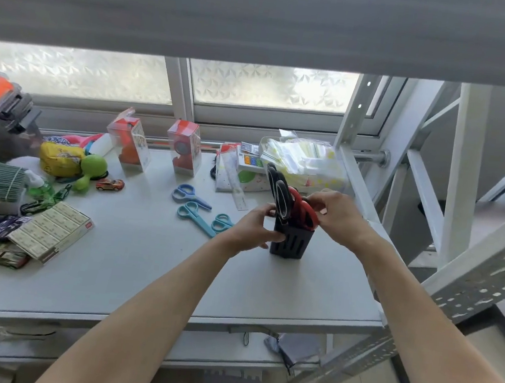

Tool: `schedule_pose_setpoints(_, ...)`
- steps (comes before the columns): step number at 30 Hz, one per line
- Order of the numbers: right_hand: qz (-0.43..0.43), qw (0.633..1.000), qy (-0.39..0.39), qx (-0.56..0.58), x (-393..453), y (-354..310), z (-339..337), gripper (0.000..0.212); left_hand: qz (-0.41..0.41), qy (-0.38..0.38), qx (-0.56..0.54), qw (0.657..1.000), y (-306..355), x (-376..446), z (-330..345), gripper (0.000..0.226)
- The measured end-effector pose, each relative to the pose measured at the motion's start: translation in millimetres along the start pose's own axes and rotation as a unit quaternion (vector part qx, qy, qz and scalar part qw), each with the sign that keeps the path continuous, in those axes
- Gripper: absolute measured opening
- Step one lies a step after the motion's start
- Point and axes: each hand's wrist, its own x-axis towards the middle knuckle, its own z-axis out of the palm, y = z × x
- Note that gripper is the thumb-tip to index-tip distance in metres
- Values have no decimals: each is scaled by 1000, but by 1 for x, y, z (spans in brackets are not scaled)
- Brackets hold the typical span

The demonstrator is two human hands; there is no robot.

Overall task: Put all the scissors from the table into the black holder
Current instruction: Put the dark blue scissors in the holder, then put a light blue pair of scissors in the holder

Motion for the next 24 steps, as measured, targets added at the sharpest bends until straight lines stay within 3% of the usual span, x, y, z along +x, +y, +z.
schedule_pose_setpoints(5,30,999,14,27,-7,-2,0,32,-1,0,-14,1000,0,-2,-1,63)
schedule_pose_setpoints(11,-28,963,256,81,-23,-37,-6,31,0,8,-26,1000,-9,-3,-5,73)
schedule_pose_setpoints(14,-95,946,291,109,-33,-72,1,27,14,76,-33,996,-25,-7,-20,62)
schedule_pose_setpoints(18,-163,951,235,115,-37,-111,40,23,-27,281,3,959,-54,-13,-59,42)
schedule_pose_setpoints(20,-152,969,155,116,-30,-120,70,23,-68,363,39,929,-69,-15,-81,40)
schedule_pose_setpoints(24,-49,996,-9,73,0,-124,130,32,-146,373,92,912,-92,-18,-113,43)
